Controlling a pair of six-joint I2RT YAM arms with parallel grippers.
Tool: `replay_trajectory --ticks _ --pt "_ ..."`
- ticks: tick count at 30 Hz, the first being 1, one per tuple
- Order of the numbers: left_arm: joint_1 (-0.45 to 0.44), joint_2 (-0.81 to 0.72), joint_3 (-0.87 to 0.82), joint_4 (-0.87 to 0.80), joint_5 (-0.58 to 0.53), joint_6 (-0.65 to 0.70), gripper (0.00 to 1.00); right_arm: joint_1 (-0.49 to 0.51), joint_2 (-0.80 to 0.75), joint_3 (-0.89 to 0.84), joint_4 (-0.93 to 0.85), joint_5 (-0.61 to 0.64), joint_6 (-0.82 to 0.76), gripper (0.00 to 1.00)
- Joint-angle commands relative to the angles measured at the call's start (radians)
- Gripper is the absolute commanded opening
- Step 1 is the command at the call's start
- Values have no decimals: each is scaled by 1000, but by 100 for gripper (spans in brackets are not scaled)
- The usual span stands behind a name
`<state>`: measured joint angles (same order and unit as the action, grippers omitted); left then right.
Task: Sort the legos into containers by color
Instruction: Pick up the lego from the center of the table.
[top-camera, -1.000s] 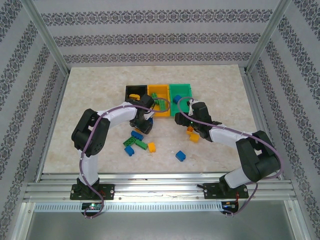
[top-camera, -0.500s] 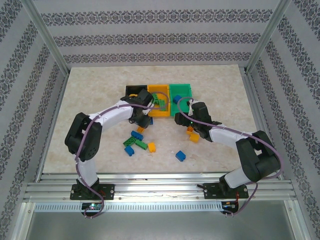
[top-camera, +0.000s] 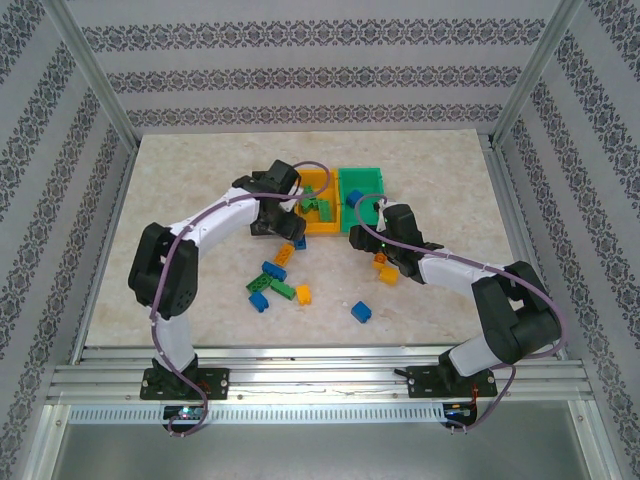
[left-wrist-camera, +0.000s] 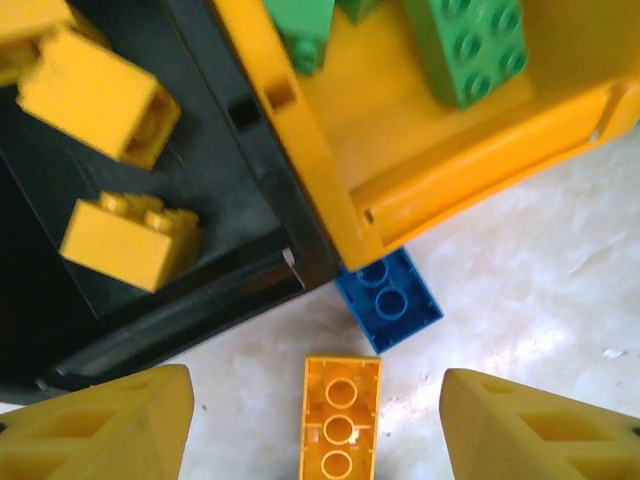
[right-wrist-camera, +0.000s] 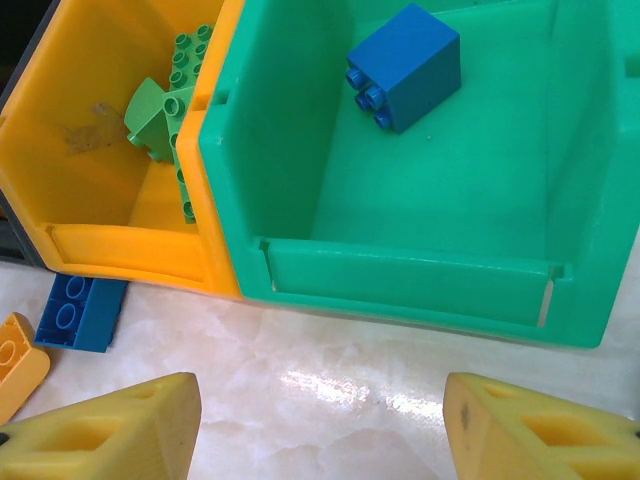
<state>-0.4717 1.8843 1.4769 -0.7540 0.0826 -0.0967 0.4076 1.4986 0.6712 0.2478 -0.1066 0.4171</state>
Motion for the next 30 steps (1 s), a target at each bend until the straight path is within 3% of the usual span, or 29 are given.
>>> replay_trajectory --ticks 1,9,15,18,24,30 --pt "-7 26 -41 -77 12 7 73 -9 -12 -2 28 -18 12 66" --pt "-20 94 -56 -66 58 5 72 -9 -6 1 28 -16 12 66" --pt "-46 143 -36 -83 22 -1 71 -8 -6 1 28 -18 12 66" --pt "-46 152 -35 -81 13 -10 63 -9 -6 1 28 -21 13 66" --pt "-46 142 -26 -74 7 -18 32 -9 -10 1 26 -20 12 66" --pt "-44 96 -3 -72 -53 -18 28 -9 -11 1 25 -19 12 66"
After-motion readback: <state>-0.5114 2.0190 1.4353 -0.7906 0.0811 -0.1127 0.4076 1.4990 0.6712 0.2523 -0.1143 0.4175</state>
